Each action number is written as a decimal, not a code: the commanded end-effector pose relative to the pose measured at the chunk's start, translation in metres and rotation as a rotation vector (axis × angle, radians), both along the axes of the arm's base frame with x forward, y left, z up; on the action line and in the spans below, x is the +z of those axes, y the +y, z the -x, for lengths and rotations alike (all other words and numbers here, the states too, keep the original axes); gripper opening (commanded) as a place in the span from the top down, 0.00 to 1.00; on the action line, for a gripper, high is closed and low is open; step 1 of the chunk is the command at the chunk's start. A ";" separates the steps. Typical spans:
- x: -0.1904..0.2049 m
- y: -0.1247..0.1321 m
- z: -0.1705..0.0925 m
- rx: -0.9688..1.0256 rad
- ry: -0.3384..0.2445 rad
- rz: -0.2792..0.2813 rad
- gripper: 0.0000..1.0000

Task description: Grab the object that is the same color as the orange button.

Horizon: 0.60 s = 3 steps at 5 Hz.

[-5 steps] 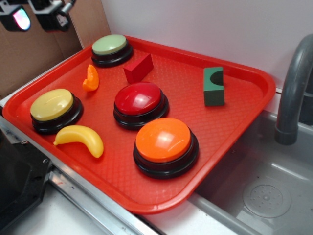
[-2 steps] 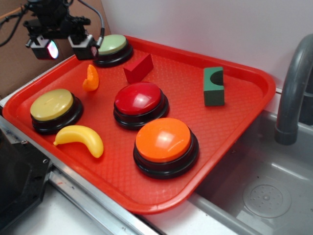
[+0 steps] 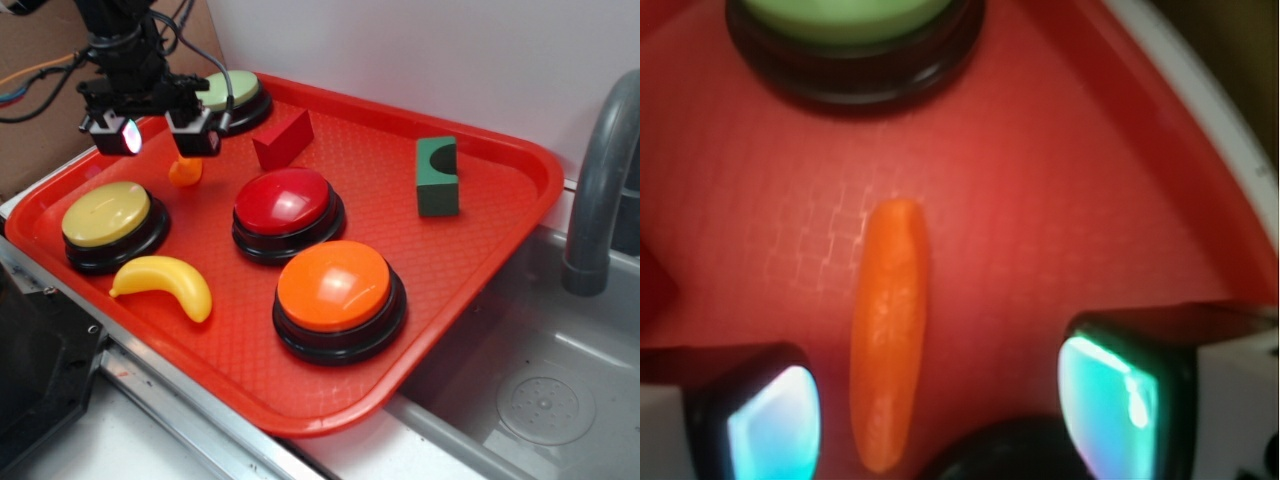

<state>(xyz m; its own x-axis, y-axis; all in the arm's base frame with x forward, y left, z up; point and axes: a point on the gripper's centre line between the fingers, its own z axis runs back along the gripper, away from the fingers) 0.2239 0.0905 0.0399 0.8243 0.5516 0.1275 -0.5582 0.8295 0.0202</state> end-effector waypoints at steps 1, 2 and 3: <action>-0.017 -0.005 -0.002 -0.076 0.015 0.017 0.00; -0.012 0.000 0.005 -0.083 0.016 0.022 0.00; -0.008 0.006 0.008 -0.096 0.001 -0.007 1.00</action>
<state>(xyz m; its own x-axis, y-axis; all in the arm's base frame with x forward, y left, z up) 0.2152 0.0896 0.0209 0.8832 0.4620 0.0808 -0.4657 0.8843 0.0341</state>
